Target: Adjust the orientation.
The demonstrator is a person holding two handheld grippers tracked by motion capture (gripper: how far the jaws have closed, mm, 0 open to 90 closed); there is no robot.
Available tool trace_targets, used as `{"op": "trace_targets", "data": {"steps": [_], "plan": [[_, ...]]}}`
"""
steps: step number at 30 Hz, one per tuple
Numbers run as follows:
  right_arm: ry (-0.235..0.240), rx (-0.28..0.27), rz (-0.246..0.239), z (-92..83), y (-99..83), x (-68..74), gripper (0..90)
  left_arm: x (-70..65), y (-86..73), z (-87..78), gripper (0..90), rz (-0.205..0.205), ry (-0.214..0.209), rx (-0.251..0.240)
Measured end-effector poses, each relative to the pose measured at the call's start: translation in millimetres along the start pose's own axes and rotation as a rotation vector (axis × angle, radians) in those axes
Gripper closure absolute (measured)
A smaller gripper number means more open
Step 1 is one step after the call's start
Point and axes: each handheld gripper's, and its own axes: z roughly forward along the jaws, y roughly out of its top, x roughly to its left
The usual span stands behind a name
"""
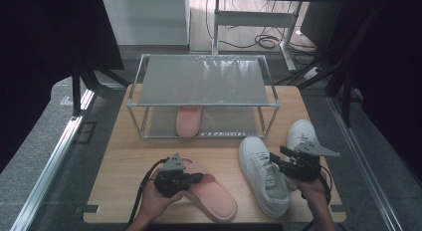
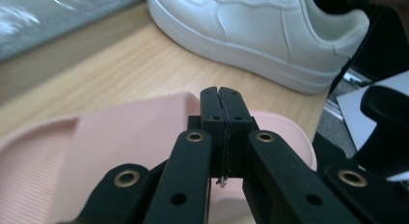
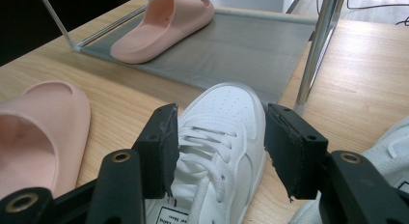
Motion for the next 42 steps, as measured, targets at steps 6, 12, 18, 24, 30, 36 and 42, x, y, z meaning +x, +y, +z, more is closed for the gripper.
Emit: {"op": "trace_targets", "data": {"steps": [6,12,18,24,30,36,42], "plan": [[-0.003,-0.003,-0.001,-1.1,0.7,-0.5,46.9,-4.0,-9.9,2.7,90.0,0.004,0.019,0.02],[-0.003,-0.001,0.0,-0.2,0.3,-0.8,46.9,-2.7,-17.2,1.4,90.0,0.003,0.032,0.041],[0.0,0.002,0.001,0.9,0.1,-0.1,46.9,2.0,-17.7,-3.6,90.0,0.021,0.067,0.05],[-0.002,0.002,0.003,0.8,-0.1,-1.0,46.9,15.2,-18.9,-12.2,90.0,0.003,0.094,0.058],[-0.001,0.005,0.002,1.6,-0.4,-0.7,46.9,25.4,-19.4,-18.4,90.0,-0.016,0.102,0.06],[-0.002,0.005,0.006,1.6,-0.7,-1.8,46.9,33.3,-24.2,-28.5,90.0,-0.041,0.105,0.057],[-0.001,0.006,0.005,1.8,-0.8,-1.8,46.9,39.8,-27.2,-34.6,90.0,-0.053,0.108,0.067]]}}
